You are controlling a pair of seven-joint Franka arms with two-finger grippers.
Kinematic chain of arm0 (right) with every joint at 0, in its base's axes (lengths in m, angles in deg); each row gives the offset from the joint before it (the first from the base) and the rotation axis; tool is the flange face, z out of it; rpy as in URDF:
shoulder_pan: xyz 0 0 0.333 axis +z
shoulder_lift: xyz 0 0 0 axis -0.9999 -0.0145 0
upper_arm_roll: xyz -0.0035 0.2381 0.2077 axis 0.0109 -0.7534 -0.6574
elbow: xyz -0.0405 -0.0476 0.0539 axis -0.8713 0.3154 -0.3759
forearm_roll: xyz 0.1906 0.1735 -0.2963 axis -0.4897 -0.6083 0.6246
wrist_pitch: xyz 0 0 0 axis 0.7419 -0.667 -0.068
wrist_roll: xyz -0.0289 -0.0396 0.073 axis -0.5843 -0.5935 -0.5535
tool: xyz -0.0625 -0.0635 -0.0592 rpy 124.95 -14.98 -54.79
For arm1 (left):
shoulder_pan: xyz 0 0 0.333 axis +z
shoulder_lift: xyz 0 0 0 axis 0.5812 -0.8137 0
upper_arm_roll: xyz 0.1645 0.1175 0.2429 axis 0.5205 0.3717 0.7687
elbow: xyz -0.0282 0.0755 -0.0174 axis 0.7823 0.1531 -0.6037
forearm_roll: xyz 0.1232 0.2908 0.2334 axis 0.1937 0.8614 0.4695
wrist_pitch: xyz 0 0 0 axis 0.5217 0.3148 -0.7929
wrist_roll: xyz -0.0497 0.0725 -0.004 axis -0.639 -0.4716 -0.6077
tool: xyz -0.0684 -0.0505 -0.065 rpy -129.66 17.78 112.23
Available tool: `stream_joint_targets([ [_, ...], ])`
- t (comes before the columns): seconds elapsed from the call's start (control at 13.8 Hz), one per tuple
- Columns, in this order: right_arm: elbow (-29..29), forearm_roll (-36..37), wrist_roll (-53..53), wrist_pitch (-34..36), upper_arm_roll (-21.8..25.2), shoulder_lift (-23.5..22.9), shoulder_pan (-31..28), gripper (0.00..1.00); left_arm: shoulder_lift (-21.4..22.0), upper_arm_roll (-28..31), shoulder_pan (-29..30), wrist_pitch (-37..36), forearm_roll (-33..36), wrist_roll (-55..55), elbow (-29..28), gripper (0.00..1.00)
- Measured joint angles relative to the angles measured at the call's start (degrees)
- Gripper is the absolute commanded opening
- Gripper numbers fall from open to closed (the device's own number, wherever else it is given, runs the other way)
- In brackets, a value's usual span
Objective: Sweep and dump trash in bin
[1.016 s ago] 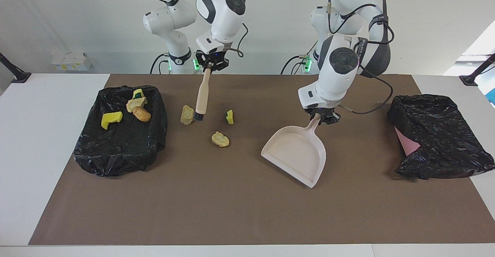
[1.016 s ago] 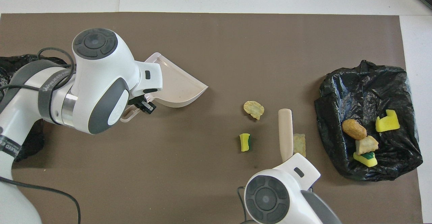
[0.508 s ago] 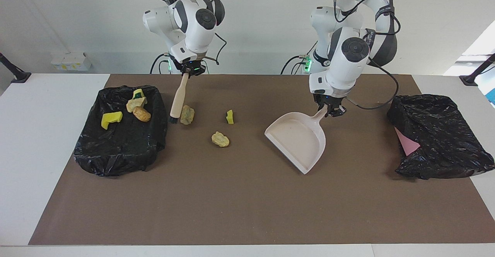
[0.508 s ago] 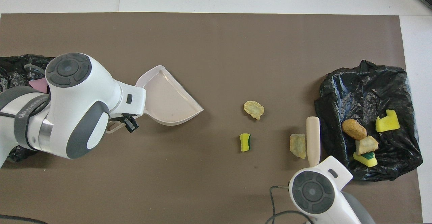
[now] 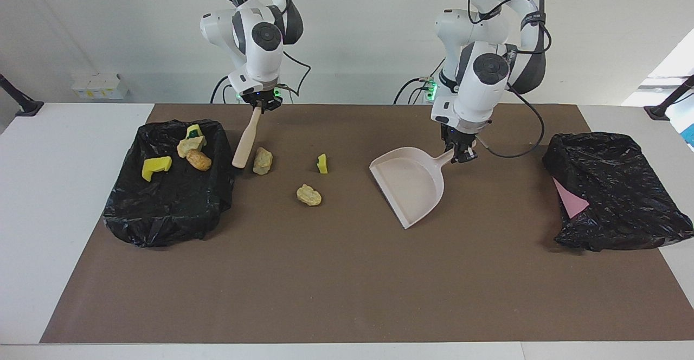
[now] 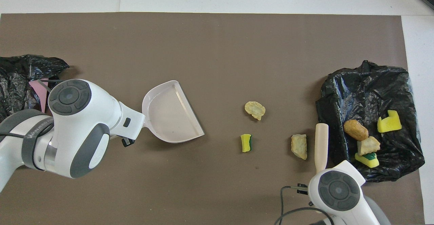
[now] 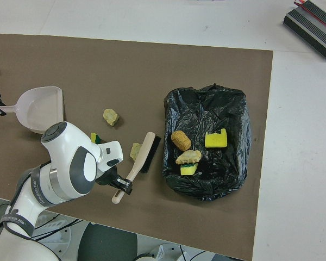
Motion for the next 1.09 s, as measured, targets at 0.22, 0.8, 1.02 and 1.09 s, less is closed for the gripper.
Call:
stream_joint_targets([
  [0.22,-0.32,-7.88,-0.03,-1.77,-0.01,-0.29,-0.05,0.00,-0.20,-0.47,-1.64,1.35,1.73,6.37,-0.35,0.00],
  [0.8,1.68,-22.37,-0.06,-5.96,-0.23,-2.35,2.17,0.00,-0.36,-0.69,-5.89,6.09,1.78,8.54,-3.14,0.00],
  [1.02,6.52,-22.79,0.03,-7.02,-0.25,-6.04,3.72,0.00,-0.39,-0.71,-6.87,7.13,1.78,7.67,-4.07,0.00],
  [1.09,8.53,-23.36,0.03,-7.23,-0.24,-7.64,4.48,0.00,-0.46,-0.71,-7.35,8.06,1.78,7.07,-4.74,0.00],
])
